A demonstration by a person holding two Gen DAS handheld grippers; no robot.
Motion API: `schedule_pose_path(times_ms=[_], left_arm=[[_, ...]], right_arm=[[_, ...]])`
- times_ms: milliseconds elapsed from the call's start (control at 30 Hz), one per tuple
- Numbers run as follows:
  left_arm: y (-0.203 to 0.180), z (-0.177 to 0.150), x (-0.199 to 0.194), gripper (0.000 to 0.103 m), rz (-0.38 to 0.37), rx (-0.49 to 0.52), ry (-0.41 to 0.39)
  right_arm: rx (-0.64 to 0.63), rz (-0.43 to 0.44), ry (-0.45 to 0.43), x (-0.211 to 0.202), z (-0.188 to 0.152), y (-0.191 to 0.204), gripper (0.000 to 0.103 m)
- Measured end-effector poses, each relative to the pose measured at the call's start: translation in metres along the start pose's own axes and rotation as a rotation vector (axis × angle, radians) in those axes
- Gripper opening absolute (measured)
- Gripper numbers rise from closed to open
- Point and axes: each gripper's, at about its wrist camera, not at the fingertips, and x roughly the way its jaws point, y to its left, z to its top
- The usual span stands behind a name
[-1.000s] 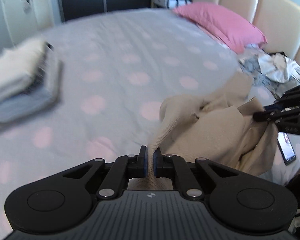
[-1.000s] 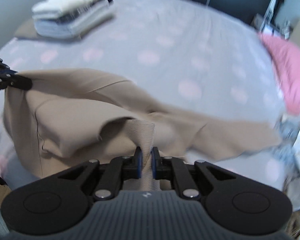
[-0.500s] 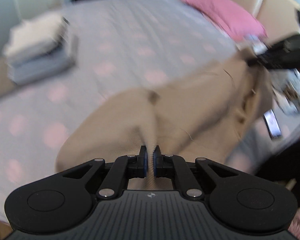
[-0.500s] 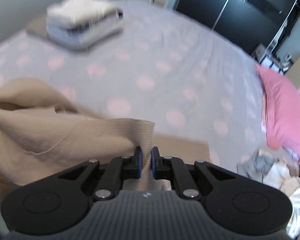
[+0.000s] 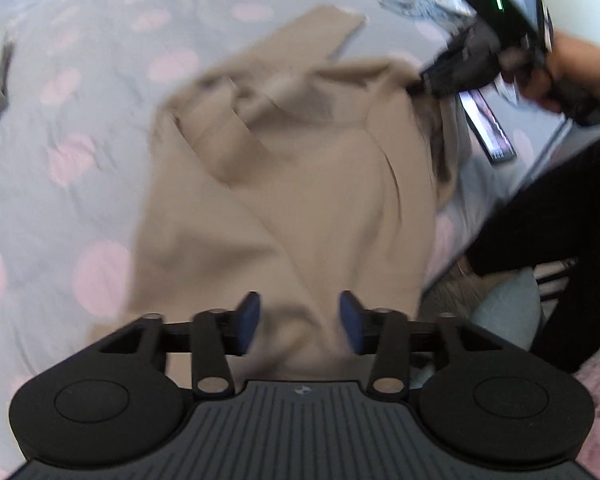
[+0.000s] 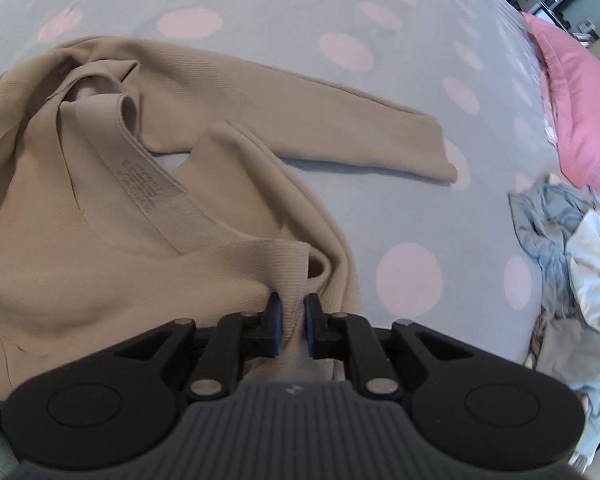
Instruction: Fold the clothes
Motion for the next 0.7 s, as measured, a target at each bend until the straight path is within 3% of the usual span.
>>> schedule_pose_path(times_ms=[200, 300, 467, 500, 567, 633, 700], left_arm=[[0.036, 0.047, 0.007, 0.049, 0.093, -0.021, -0.061], [0.058, 0.077, 0.025, 0.049, 0.102, -0.042, -0.09], [0.074, 0.091, 0.036, 0.049, 0.113, -0.085, -0.115], [0.077, 0.094, 0.037, 0.046, 0.115, -0.094, -0.12], [0.084, 0.098, 0.041, 0.031, 0.119, -0.112, -0.128], [0.09, 0.103, 0.044, 0.007, 0.124, -0.13, -0.137], [0.096, 0.107, 0.047, 0.003, 0.128, -0.148, -0.146]], right_arm=[[-0.021, 0.01, 0.006, 0.007, 0.003, 0.004, 0.021], [-0.014, 0.022, 0.019, 0.011, 0.002, 0.002, 0.023], [-0.007, 0.036, 0.045, 0.021, 0.001, -0.001, 0.024], [-0.013, 0.035, 0.048, 0.022, 0.002, 0.0, 0.024], [-0.033, 0.032, 0.051, 0.025, 0.002, 0.003, 0.024], [-0.044, 0.035, 0.046, 0.025, 0.003, 0.004, 0.021], [-0.044, 0.041, 0.041, 0.024, 0.004, 0.003, 0.017]])
